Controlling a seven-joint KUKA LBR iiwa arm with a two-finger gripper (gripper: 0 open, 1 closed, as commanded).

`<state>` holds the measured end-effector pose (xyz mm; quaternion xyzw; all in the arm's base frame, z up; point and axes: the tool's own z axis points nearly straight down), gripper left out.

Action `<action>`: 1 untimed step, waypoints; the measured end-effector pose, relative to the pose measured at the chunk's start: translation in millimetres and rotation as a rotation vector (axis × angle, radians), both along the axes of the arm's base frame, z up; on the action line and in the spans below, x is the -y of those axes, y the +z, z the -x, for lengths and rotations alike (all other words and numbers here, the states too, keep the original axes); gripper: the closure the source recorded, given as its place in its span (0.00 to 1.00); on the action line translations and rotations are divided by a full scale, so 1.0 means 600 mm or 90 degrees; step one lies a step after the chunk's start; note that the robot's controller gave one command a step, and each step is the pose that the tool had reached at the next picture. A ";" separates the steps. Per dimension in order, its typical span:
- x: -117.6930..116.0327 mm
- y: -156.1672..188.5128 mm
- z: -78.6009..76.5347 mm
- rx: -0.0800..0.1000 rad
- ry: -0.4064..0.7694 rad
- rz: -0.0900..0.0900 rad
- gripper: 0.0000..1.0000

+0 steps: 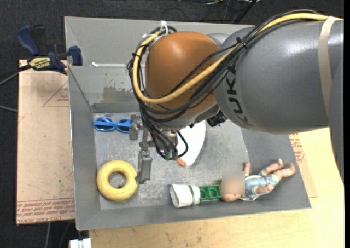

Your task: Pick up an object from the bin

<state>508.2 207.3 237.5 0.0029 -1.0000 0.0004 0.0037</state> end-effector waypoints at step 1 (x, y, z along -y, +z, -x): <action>0.002 0.008 -0.003 0.005 -0.003 -0.001 0.00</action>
Offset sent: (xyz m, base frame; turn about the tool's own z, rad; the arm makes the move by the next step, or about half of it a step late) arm -0.0194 0.0203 -0.1623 -0.2446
